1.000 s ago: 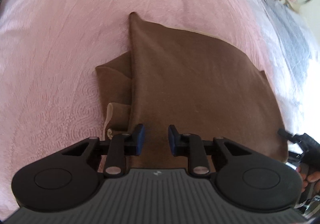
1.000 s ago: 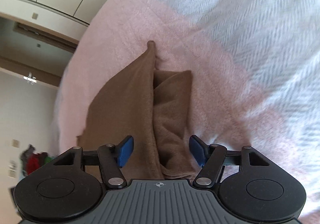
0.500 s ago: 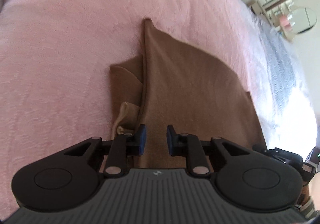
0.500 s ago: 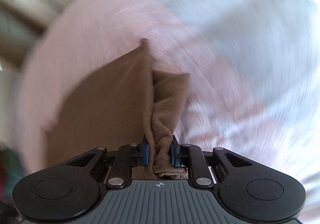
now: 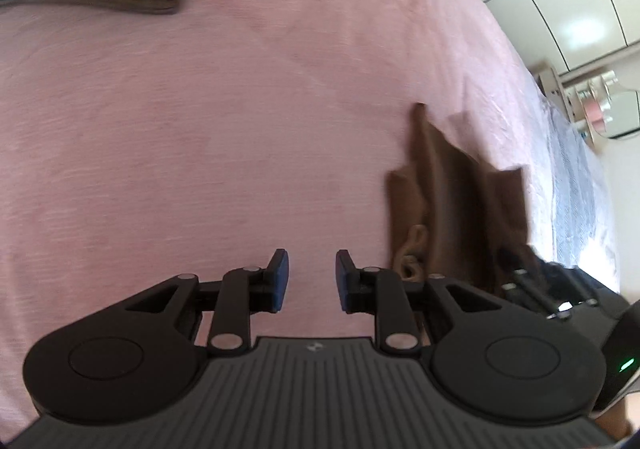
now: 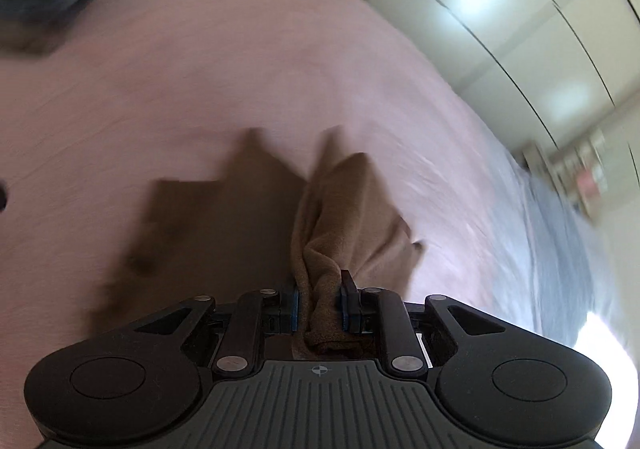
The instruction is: Fold clothes
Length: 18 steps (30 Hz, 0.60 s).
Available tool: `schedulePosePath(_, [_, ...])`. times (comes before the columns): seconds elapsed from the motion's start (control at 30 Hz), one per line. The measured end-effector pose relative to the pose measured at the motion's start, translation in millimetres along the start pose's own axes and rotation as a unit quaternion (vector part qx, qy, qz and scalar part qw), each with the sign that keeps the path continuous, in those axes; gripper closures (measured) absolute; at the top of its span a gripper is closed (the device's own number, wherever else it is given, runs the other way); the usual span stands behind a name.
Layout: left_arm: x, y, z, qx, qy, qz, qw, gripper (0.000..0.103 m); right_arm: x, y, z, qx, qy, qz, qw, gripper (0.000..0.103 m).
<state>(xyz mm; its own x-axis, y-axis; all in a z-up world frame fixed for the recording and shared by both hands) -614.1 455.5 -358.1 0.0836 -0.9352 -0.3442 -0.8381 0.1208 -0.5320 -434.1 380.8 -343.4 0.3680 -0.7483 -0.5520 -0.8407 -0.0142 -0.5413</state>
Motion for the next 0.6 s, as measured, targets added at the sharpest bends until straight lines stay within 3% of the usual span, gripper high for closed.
schedulePosePath(0.07, [-0.5, 14.2, -2.9, -0.003, 0.003, -0.008, 1.0000, 0.083, 1.6, 33.1, 9.2, -0.014, 0.009, -0.030, 0.999, 0.086])
schedulePosePath(0.1, [0.1, 19.0, -3.4, -0.003, 0.005, -0.013, 0.9999, 0.083, 3.9, 44.8, 13.8, -0.022, 0.019, -0.044, 0.999, 0.081])
schedulePosePath(0.13, [0.7, 23.8, -3.8, -0.003, 0.007, -0.018, 0.9998, 0.083, 6.3, 56.5, 18.5, -0.030, 0.028, -0.057, 0.998, 0.063])
schedulePosePath(0.2, [2.2, 29.1, -6.4, 0.003, 0.009, -0.023, 0.9997, 0.083, 10.1, 68.6, 17.3, -0.026, 0.030, -0.080, 0.996, 0.061])
schedulePosePath(0.27, [2.5, 27.9, -7.5, 0.014, 0.012, -0.026, 0.9995, 0.083, 10.2, 62.8, 4.3, -0.033, 0.020, -0.069, 0.997, 0.047])
schedulePosePath(0.3, [2.4, 26.4, -7.6, 0.020, 0.014, -0.028, 0.9993, 0.083, 9.7, 57.0, -3.8, -0.041, 0.015, -0.056, 0.997, 0.032])
schedulePosePath(0.33, [2.7, 23.6, -8.0, 0.030, 0.016, -0.032, 0.9989, 0.083, 9.3, 48.0, -14.0, -0.052, 0.008, -0.034, 0.998, 0.024])
schedulePosePath(0.5, [8.3, -4.2, -1.8, 0.125, 0.039, -0.063, 0.9893, 0.082, 23.0, -10.7, -43.3, -0.078, 0.023, 0.114, 0.990, 0.025])
schedulePosePath(0.57, [13.2, -18.0, 8.6, 0.161, 0.057, -0.079, 0.9821, 0.081, 44.3, -45.9, -45.2, -0.065, 0.051, 0.203, 0.976, 0.025])
schedulePosePath(0.6, [16.4, -25.6, 15.2, 0.174, 0.068, -0.089, 0.9784, 0.080, 56.0, -63.8, -43.4, -0.059, 0.063, 0.258, 0.962, 0.030])
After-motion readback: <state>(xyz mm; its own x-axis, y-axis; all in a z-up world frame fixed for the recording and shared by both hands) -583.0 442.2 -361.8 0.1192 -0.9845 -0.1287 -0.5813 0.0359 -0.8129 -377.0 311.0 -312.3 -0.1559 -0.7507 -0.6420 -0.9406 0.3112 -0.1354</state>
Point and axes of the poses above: each gripper's, at about its wrist camera, not at the fingertips, and z roughly the way its jaws point, y to its left, x to its underside, the point moved 2 cm from there along z, roughly the way its jaws point, and after that the axes turned 9 degrees about -y, right-handed, at the moved point
